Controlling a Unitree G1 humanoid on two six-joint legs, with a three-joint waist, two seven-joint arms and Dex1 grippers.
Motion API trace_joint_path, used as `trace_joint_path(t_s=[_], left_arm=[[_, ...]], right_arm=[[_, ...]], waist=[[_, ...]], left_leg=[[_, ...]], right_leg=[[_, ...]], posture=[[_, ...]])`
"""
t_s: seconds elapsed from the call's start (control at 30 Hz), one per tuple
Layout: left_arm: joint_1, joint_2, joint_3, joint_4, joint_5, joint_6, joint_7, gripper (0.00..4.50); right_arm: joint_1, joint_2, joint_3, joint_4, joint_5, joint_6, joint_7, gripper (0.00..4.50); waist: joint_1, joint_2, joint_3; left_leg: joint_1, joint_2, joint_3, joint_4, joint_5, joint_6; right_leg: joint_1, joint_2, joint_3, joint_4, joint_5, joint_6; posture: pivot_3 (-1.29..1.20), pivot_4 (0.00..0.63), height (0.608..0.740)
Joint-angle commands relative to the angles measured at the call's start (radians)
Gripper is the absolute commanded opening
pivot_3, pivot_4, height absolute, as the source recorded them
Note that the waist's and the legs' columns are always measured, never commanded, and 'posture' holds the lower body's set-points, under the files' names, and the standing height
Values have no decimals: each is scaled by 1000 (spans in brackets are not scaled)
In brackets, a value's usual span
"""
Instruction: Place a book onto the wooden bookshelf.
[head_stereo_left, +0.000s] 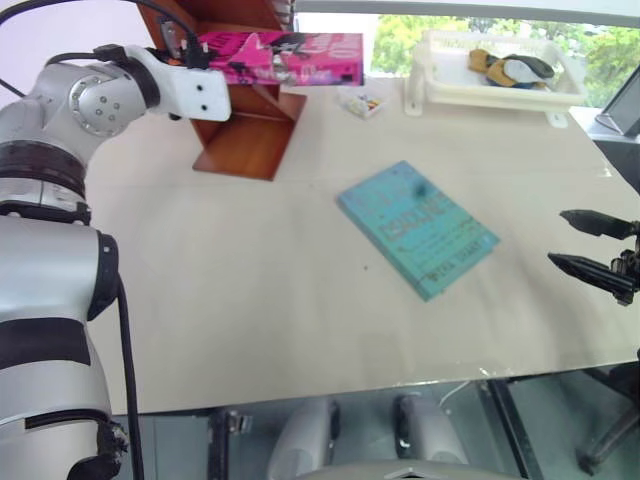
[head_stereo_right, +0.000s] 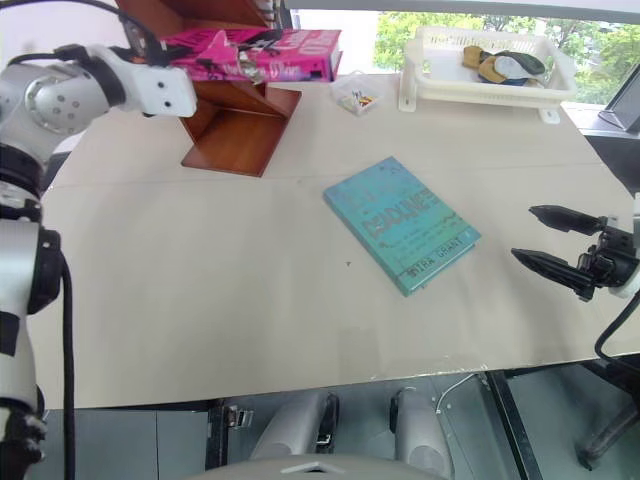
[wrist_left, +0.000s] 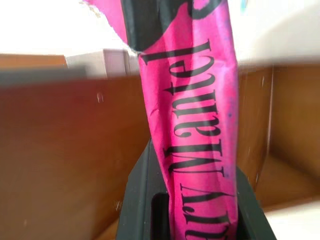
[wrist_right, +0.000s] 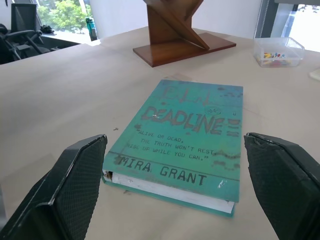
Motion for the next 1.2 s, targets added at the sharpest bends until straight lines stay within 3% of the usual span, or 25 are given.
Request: trace_joint_path(t_s=[0.03, 0.17, 0.27, 0.4, 0.53, 0.67, 0.83, 0.93, 1.07, 1.2], left_arm=[[55, -82, 148, -122, -308, -2, -242, 145], [212, -165, 248, -381, -597, 203, -480, 145], [379, -202, 268, -642, -757, 454, -560, 145], [576, -307, 284, -998, -943, 827, -473, 145], [720, -452, 345, -1244, -1168, 1248, -233, 145], [785, -524, 447, -1313, -1351, 1546, -31, 145], [923, -718, 613, -1284, -1720, 1887, 335, 145], [958, -779, 676, -1236, -1894, 1982, 514, 145], [1001, -823, 657, -1259, -2096, 2036, 641, 145], [1013, -828, 619, -1259, -2210, 2031, 719, 145]], right_arm=[[-12, -8, -22, -6, 10, -15, -1, 4500], [-2, -10, -31, -12, 13, -11, 0, 4500], [0, -13, -35, -10, 13, -10, 2, 4500], [-10, -14, -29, 0, 10, -12, 3, 4500], [-20, -10, -15, -1, 6, -12, 2, 4500], [-18, -15, -24, 1, 9, -9, 7, 4500], [-7, -12, -25, -6, 12, -6, 8, 4500], [-6, -14, -25, -7, 13, -4, 8, 4500], [-10, -16, -24, -5, 15, -1, 9, 4500], [-3, -11, -24, -14, 17, 2, 5, 4500]], waist=[[-1, 0, 0], [-10, 0, 0], [-34, 3, -2], [-32, 4, -2], [-21, 3, -2], [-25, 4, -3], [-24, 8, -6], [-13, 8, -5], [-5, 10, -7], [-1, 10, -7]], left_leg=[[0, 0, 0, 0, 0, 0], [0, 1, 1, 1, 0, 0], [0, 2, 2, 0, 0, 0], [2, 3, 3, 0, 0, 0], [2, 3, 1, 4, 0, 0], [4, 3, 0, 4, 0, 0], [5, 3, 0, 4, 0, 0], [4, 2, 0, 5, 0, 0], [5, 3, 0, 4, 0, 0], [5, 2, 1, 4, 2, -4]], right_leg=[[0, 0, 0, 0, 0, 0], [0, 0, 1, 1, 0, 0], [-1, 1, 3, 1, 0, 0], [-1, 1, 4, 2, 0, 0], [2, 0, 3, 3, 0, 0], [2, 1, 3, 5, 1, 0], [3, 1, 4, 4, 1, 0], [2, 1, 4, 4, 1, 0], [2, 1, 4, 4, 1, 0], [3, 0, 5, 3, 1, -1]], posture=[[0, 150, 740], [0, 150, 740], [0, 150, 740], [0, 150, 740], [0, 150, 740], [0, 150, 740], [0, 150, 740], [0, 150, 740], [0, 150, 740], [0, 150, 740]])
